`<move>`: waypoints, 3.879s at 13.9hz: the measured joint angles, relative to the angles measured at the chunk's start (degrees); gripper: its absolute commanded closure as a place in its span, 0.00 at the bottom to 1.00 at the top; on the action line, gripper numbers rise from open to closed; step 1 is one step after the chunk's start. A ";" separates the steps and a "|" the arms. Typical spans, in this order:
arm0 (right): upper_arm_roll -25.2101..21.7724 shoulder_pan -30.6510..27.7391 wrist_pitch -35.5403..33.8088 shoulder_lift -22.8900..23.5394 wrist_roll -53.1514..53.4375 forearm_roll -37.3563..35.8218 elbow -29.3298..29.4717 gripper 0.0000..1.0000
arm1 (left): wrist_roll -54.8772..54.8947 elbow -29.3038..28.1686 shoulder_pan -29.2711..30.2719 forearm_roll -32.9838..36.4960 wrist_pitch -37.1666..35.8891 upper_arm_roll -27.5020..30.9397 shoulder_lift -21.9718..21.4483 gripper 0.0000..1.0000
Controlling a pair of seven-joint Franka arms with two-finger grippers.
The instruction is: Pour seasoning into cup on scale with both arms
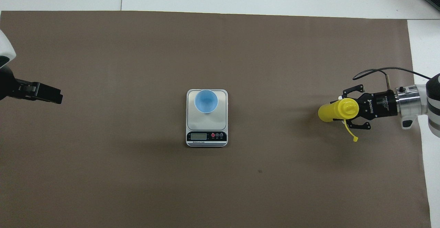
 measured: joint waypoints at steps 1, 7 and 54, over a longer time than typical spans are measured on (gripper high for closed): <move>0.01 -0.03 0.34 0.33 -0.39 0.00 -0.08 1.00 | 0.00 0.00 0.00 0.00 0.00 0.00 0.00 0.00; 0.17 0.05 3.11 0.32 -0.67 0.01 -1.11 0.20 | 0.00 0.00 0.00 0.00 0.00 -0.01 0.00 0.00; 1.56 18.73 -8.75 -19.23 -31.49 -52.16 23.40 0.00 | -1.16 0.03 -0.02 0.61 2.19 -0.34 -0.02 0.00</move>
